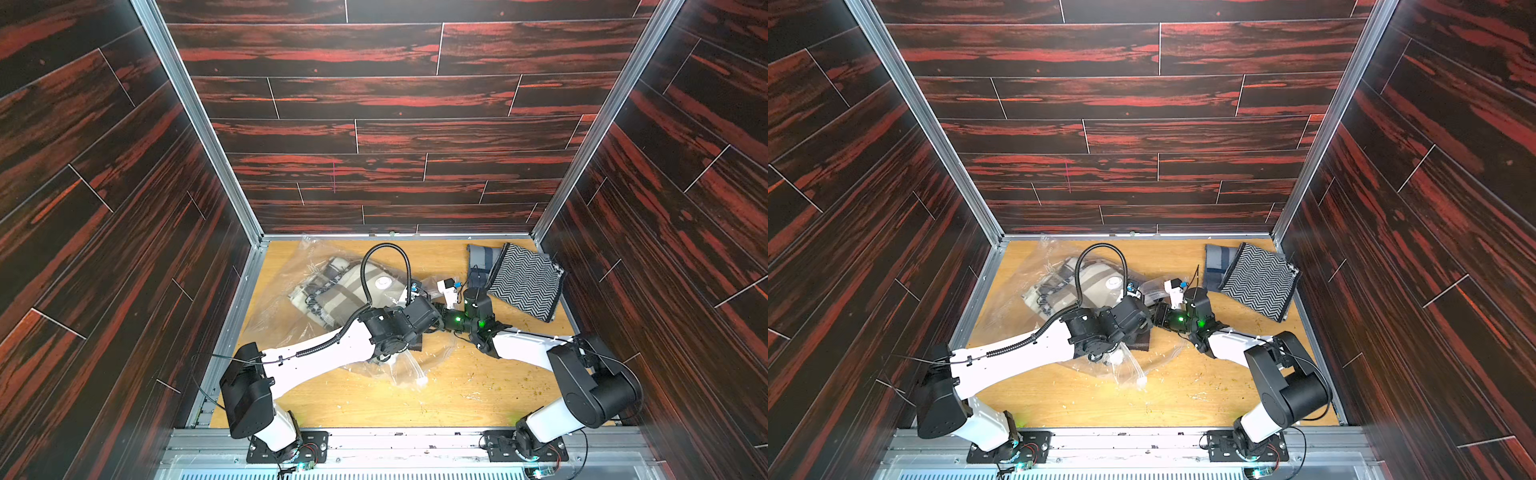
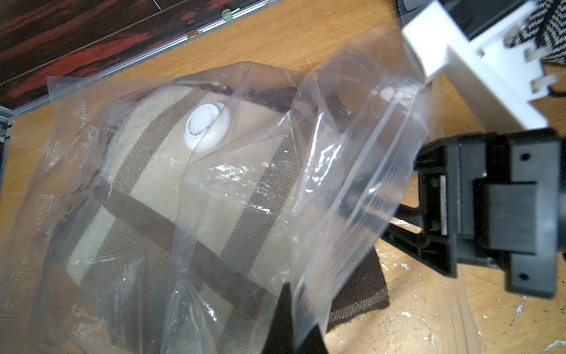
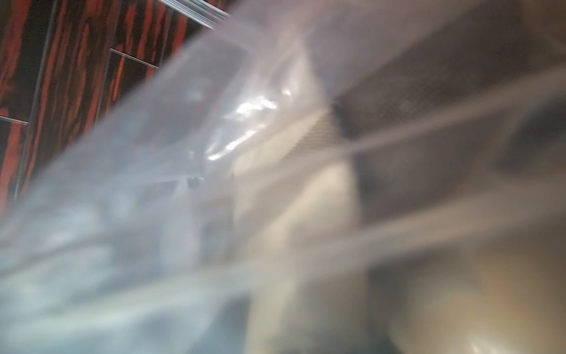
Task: Take the scarf out of the vacuum bag
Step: Take out the scarf from the vacuum bag.
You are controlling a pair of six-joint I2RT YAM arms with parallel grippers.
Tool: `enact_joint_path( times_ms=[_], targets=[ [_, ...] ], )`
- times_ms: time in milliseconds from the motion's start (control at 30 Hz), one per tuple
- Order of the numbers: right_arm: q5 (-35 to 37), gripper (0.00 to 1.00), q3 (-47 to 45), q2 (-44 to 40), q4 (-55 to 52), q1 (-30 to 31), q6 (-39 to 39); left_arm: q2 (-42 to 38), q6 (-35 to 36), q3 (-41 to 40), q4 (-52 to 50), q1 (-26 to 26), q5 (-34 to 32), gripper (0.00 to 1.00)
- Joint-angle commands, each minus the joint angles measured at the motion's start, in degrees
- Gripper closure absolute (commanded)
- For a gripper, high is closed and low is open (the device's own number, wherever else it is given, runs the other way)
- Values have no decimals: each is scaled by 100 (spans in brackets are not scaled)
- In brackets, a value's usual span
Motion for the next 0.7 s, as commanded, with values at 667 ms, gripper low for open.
enact_joint_path(
  times_ms=[667],
  targets=[
    [1622, 42, 848, -500, -2205, 399, -1167, -386, -28, -295, 55, -11, -456, 100]
  ],
)
